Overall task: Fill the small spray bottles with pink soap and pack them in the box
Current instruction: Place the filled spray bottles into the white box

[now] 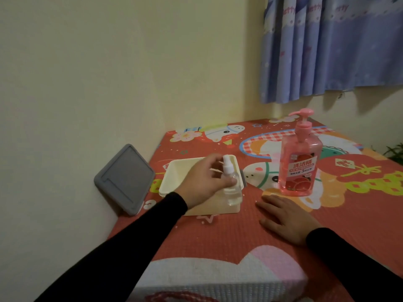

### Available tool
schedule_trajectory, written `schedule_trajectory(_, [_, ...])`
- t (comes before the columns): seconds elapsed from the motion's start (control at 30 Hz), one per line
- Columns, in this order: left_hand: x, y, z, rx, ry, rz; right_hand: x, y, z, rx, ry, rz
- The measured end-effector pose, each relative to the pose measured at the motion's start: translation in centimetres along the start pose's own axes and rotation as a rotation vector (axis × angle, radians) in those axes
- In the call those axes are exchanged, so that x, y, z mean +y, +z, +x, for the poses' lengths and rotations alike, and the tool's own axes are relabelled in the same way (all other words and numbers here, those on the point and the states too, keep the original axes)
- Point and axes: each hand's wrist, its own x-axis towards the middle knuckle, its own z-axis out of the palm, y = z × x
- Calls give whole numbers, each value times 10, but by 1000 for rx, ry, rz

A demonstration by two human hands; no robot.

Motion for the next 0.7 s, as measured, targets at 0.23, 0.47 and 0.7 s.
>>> schedule_trajectory(0.23, [1,-41,48,133,-75,-30,4,2,1,-8,4,1])
schedule_trajectory(0.47, [-36,-57,84,158,-247,18,2,1,3,-9,14,7])
schedule_trajectory(0.7, [-75,-49,103,104,-414,145,2,0,4,-22,24,13])
